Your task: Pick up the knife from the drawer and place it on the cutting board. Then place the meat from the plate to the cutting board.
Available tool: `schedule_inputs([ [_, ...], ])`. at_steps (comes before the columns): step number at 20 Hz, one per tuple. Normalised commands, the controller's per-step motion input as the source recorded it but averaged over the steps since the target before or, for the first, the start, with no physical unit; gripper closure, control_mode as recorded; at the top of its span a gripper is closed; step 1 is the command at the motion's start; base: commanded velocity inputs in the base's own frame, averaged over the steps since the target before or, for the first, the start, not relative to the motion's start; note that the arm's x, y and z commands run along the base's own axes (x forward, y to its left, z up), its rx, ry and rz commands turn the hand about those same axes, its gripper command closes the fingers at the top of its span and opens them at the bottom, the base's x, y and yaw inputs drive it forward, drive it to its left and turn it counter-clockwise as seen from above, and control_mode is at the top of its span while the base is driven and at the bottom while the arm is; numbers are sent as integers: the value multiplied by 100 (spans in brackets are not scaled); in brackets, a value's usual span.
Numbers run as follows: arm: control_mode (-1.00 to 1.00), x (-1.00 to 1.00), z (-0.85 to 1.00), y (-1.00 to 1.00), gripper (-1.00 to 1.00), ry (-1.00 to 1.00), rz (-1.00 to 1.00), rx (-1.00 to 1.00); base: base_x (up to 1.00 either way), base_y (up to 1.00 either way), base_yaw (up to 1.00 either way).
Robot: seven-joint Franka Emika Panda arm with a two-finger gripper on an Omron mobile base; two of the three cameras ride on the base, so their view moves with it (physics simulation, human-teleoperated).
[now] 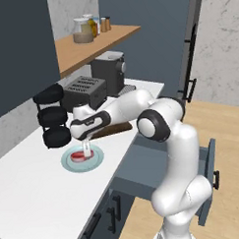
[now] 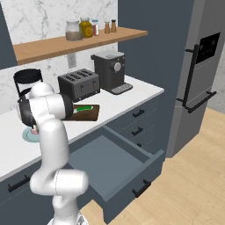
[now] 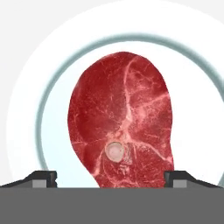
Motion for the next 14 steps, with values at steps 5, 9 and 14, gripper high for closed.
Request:
schedule_inputs([
  [5,-100,3,-3,0,-100,-2,0,0,0,0,0],
  [9,-100,0,-3,0,-100,-6,0,0,0,0,0],
  [14,-100,0,-2,0,-100,-3,0,0,0,0,0],
])
